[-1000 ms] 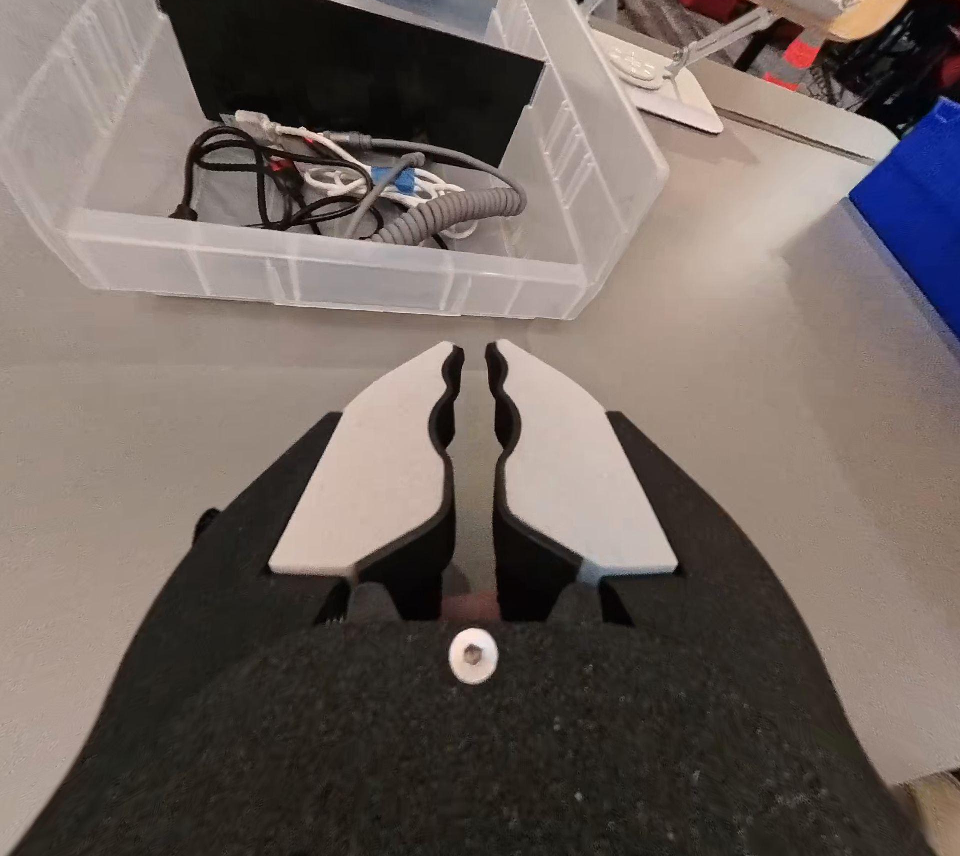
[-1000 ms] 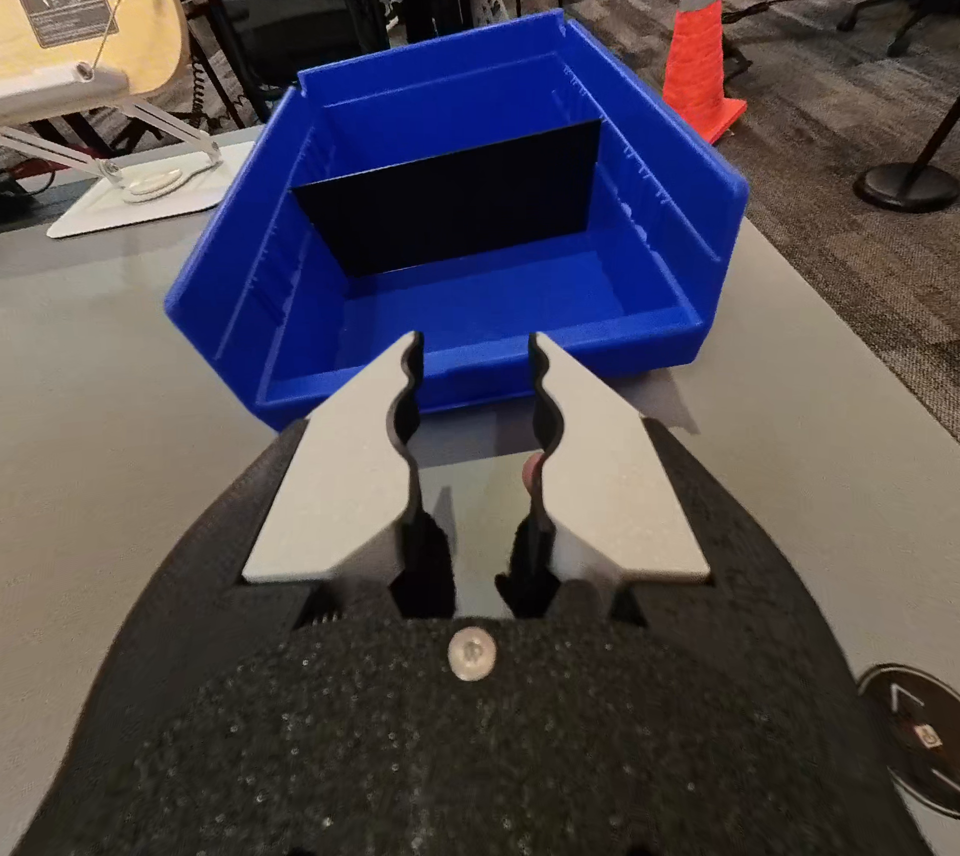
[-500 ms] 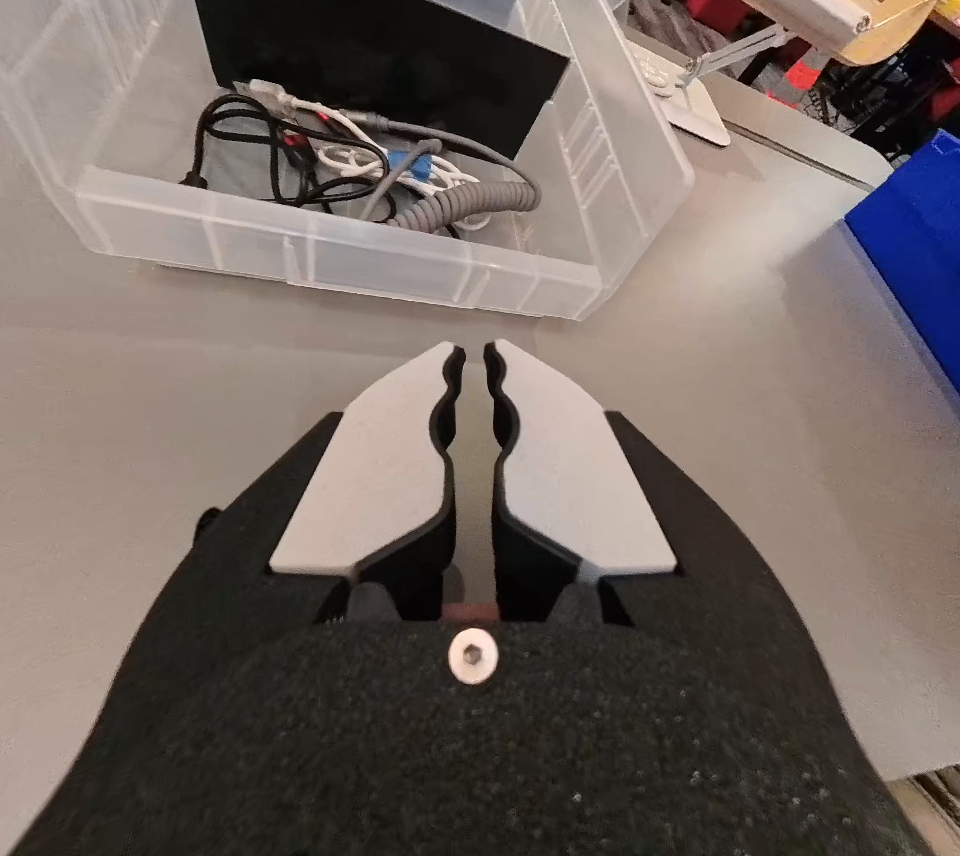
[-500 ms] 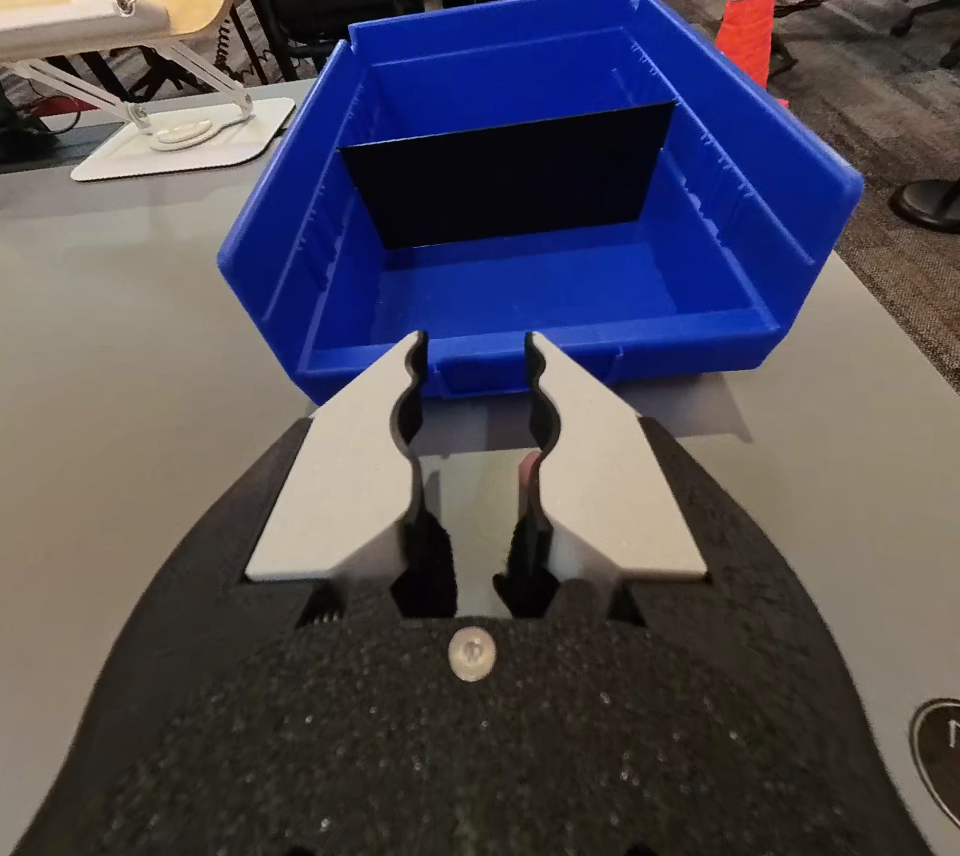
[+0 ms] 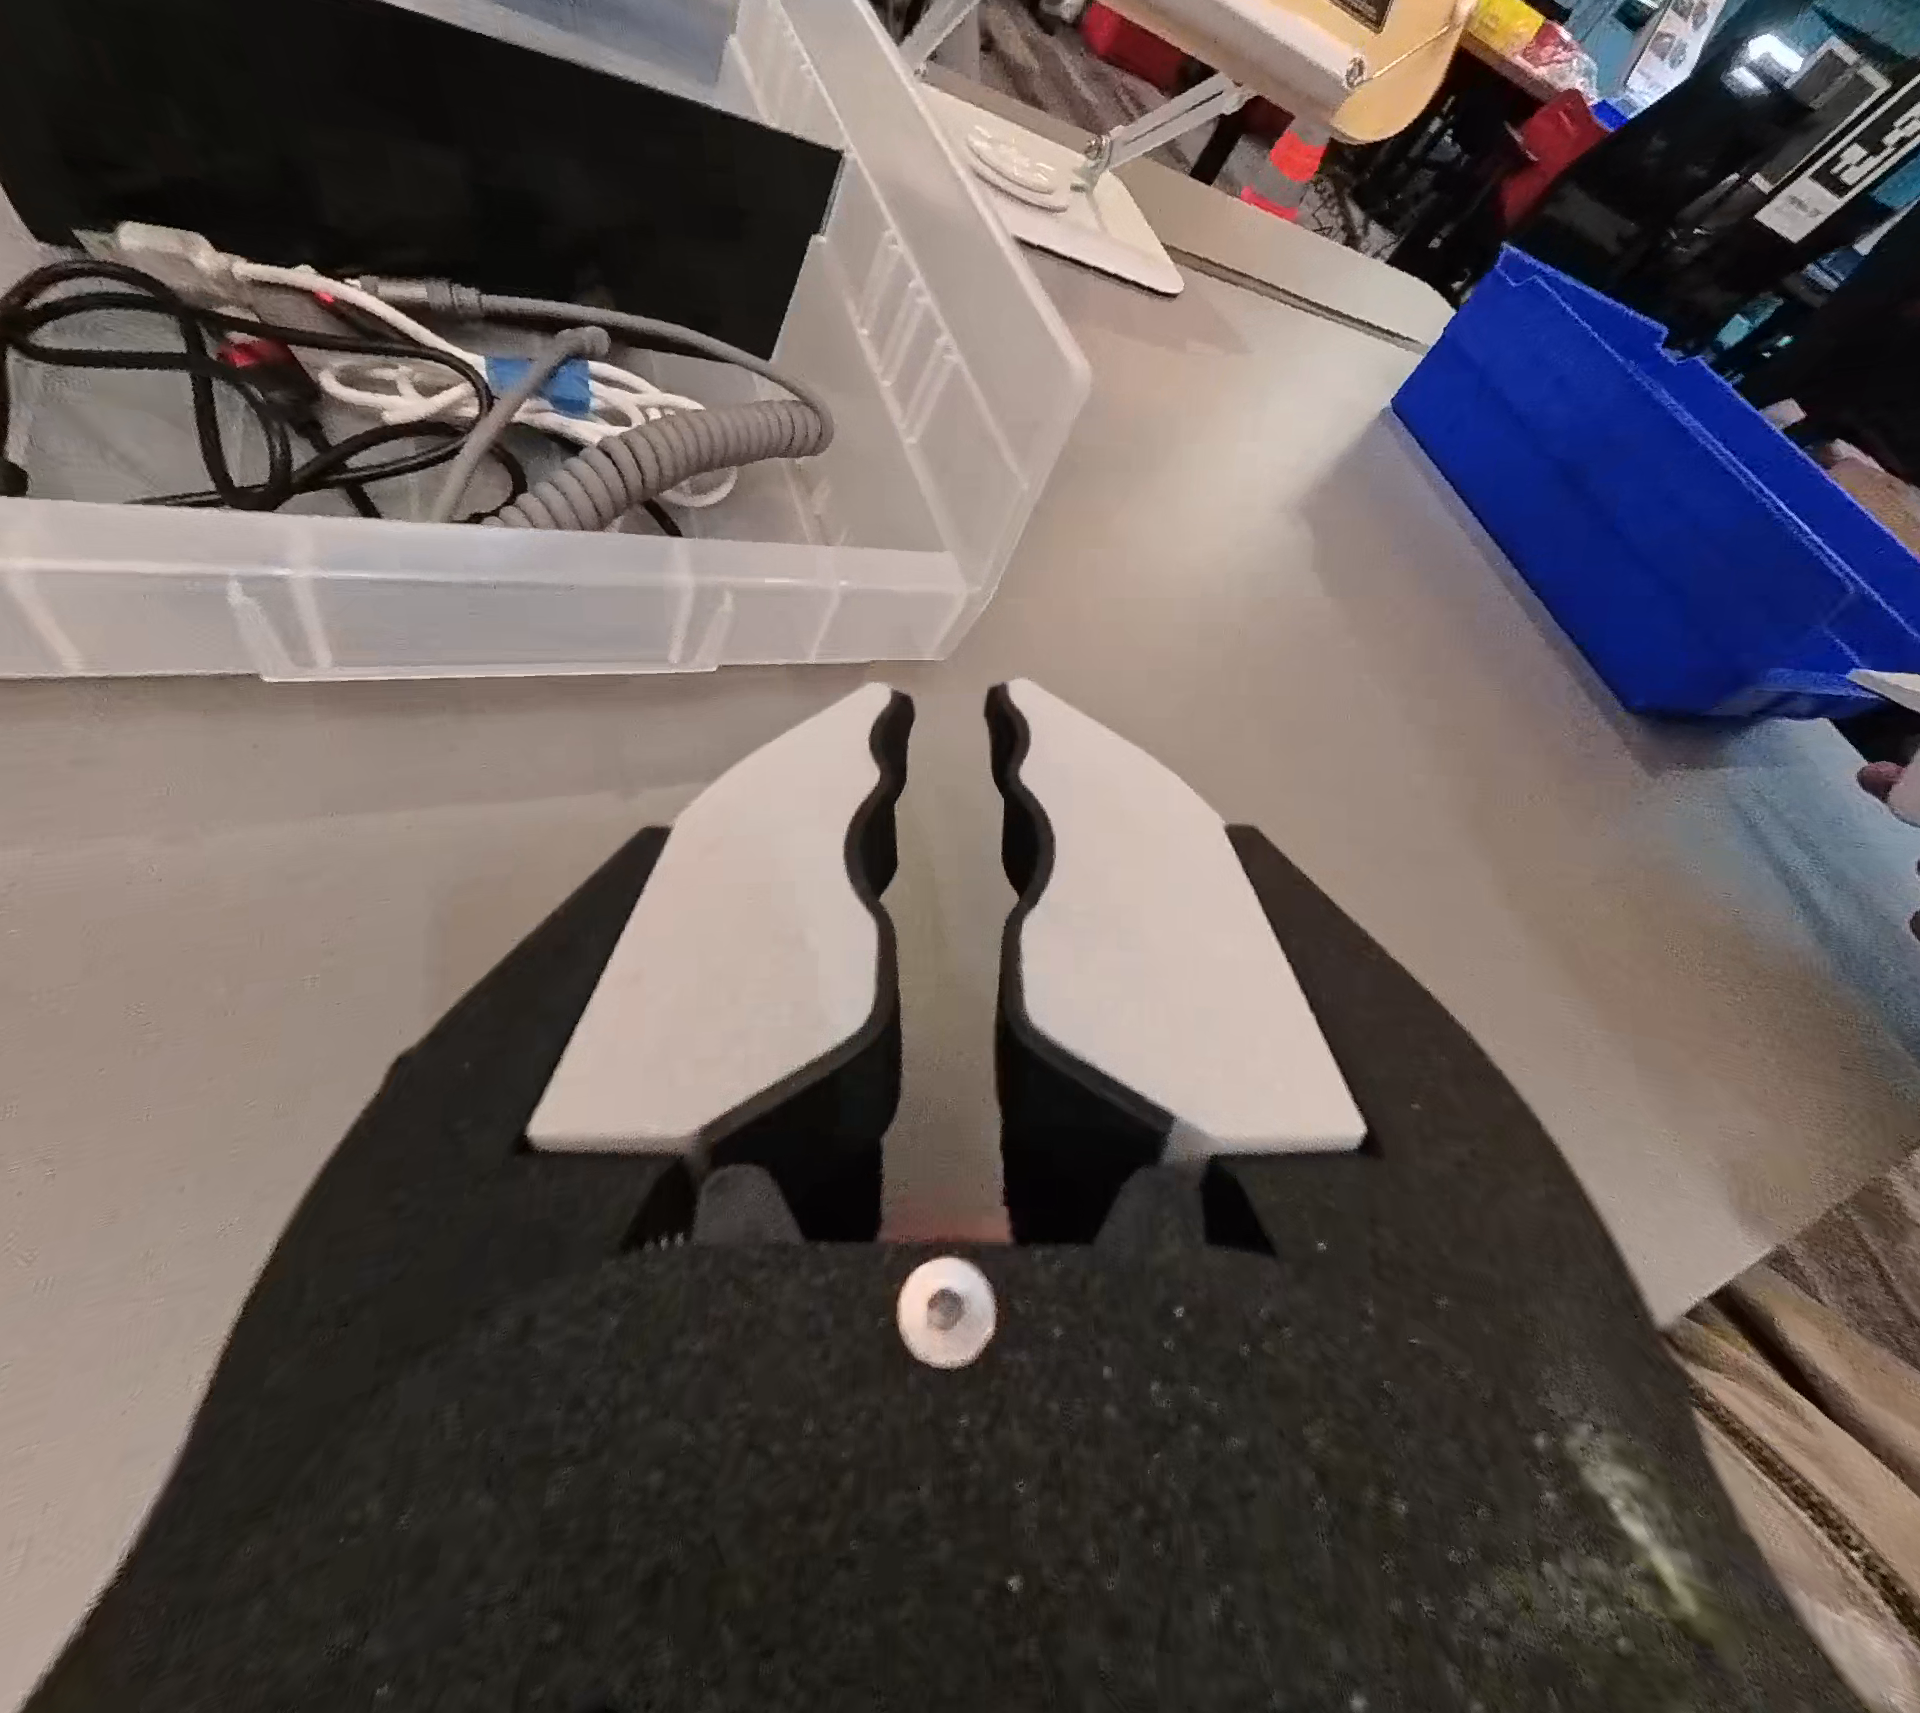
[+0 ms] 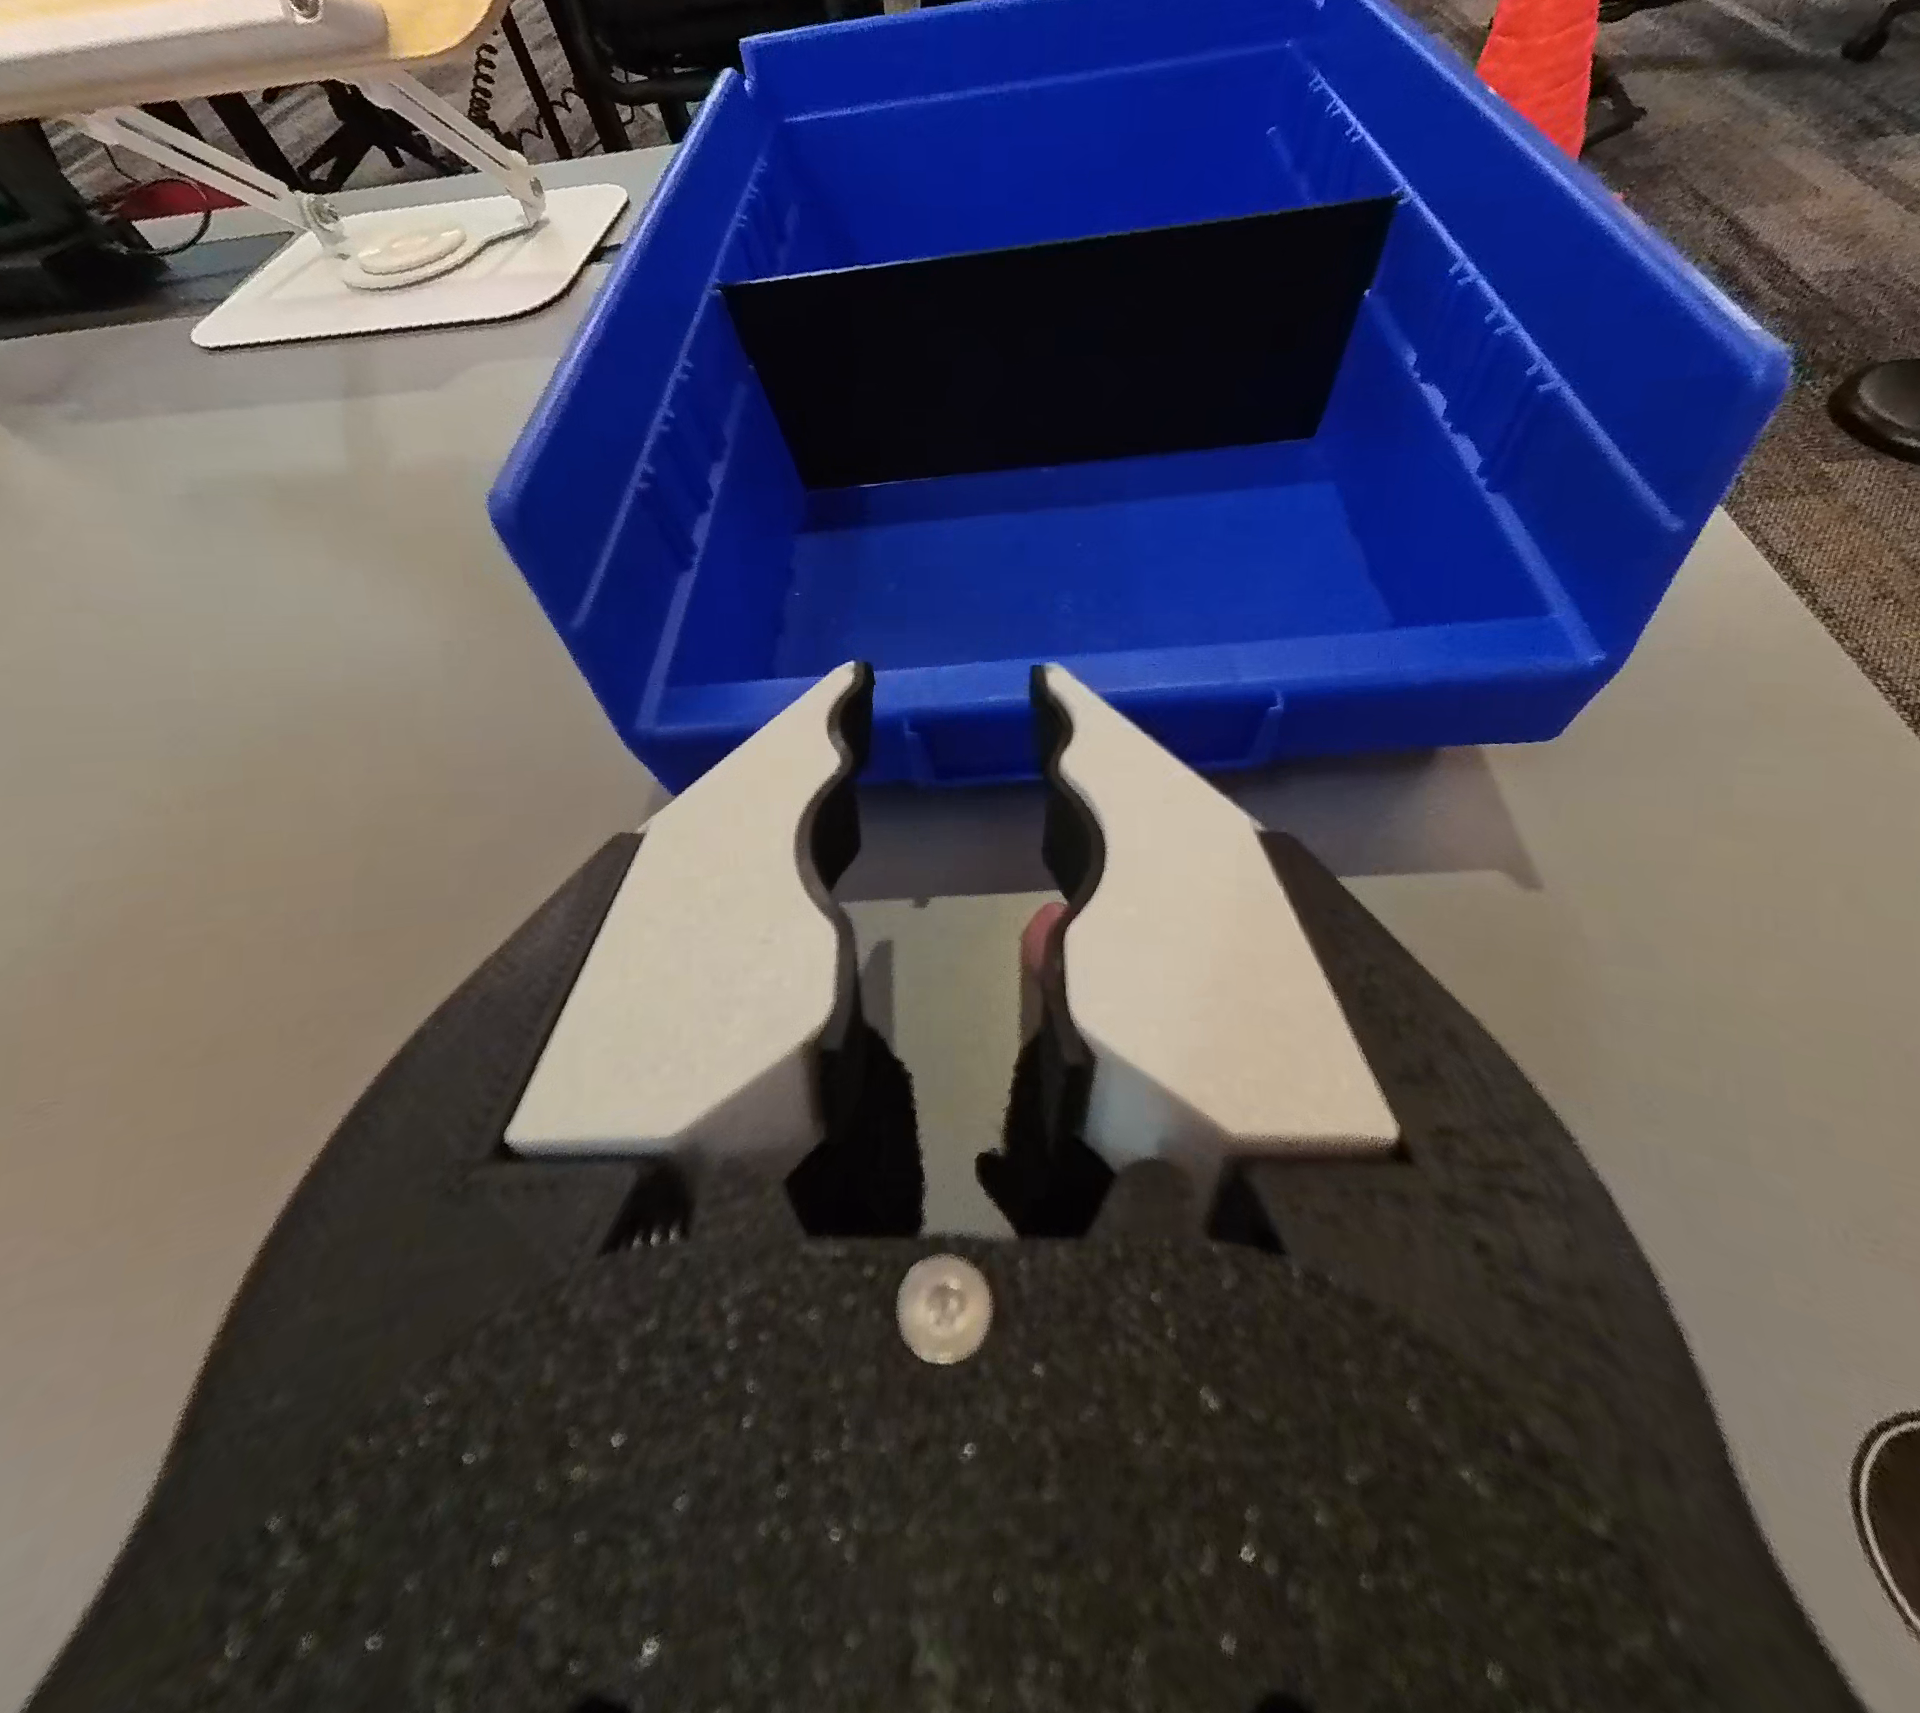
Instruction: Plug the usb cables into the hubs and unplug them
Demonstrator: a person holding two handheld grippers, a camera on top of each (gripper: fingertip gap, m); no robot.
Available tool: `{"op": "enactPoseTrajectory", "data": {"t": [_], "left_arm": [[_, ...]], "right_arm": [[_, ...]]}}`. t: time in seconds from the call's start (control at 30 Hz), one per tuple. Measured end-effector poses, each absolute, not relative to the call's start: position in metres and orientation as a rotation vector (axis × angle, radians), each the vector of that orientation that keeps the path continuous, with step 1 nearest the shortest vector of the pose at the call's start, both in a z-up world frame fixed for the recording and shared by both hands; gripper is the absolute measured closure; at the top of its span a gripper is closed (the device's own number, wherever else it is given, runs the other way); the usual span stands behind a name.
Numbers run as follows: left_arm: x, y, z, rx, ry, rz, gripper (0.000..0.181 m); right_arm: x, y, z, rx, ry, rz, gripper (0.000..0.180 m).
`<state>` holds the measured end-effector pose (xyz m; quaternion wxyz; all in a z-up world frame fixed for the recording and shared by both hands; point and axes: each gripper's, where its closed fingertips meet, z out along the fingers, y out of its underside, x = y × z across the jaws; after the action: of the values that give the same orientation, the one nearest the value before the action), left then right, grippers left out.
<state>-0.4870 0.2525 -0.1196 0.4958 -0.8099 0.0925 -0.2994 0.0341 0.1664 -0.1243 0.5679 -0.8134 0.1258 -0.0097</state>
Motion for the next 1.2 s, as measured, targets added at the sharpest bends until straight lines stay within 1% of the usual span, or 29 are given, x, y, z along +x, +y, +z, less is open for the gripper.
{"op": "enactPoseTrajectory", "data": {"t": [0.07, 0.13, 0.23, 0.3, 0.4, 0.47, 0.53, 0.7, 0.8, 0.9, 1.0, 1.07, 1.2], "left_arm": [[-0.488, 0.253, -0.12, -1.939, 0.212, -0.745, 0.168], [-0.486, 0.252, -0.121, -1.934, 0.235, -0.76, 0.165], [-0.487, 0.256, -0.113, -1.923, 0.275, -0.686, 0.167], [-0.486, 0.258, -0.106, -1.923, 0.318, -0.638, 0.166], [-0.49, 0.266, -0.094, -1.918, 0.417, -0.536, 0.164], [-0.494, 0.274, -0.09, -1.944, 0.49, -0.479, 0.164], [-0.495, 0.281, -0.088, -1.994, 0.541, -0.501, 0.162], [-0.499, 0.309, -0.08, -2.113, 0.606, -0.492, 0.157], [-0.508, 0.339, -0.076, -2.147, 0.681, -0.364, 0.151], [-0.516, 0.361, -0.088, -2.225, 0.943, -0.213, 0.151], [-0.532, 0.388, -0.101, -2.276, 1.218, 0.032, 0.152], [-0.536, 0.406, -0.106, -2.251, 1.391, 0.142, 0.158], [-0.539, 0.419, -0.129, -2.241, 1.716, 0.211, 0.153]], "right_arm": [[0.031, 0.166, -0.124, -1.92, 0.286, -0.001, 0.154], [0.021, 0.166, -0.12, -1.919, 0.277, 0.059, 0.158], [-0.027, 0.162, -0.06, -1.714, 0.175, 0.294, 0.162], [-0.062, 0.161, -0.047, -1.711, 0.041, 0.341, 0.16], [-0.093, 0.164, -0.068, -1.767, -0.072, 0.369, 0.16], [-0.103, 0.167, -0.094, -1.84, -0.079, 0.43, 0.16], [-0.104, 0.17, -0.108, -1.877, -0.05, 0.471, 0.161], [-0.093, 0.171, -0.109, -1.876, 0.005, 0.496, 0.161], [-0.09, 0.171, -0.11, -1.877, 0.014, 0.495, 0.161], [-0.092, 0.171, -0.111, -1.881, 0.012, 0.504, 0.161], [-0.092, 0.171, -0.112, -1.888, 0.007, 0.497, 0.161], [-0.093, 0.171, -0.114, -1.894, 0.008, 0.498, 0.161], [-0.091, 0.172, -0.114, -1.893, 0.011, 0.492, 0.162]]}}
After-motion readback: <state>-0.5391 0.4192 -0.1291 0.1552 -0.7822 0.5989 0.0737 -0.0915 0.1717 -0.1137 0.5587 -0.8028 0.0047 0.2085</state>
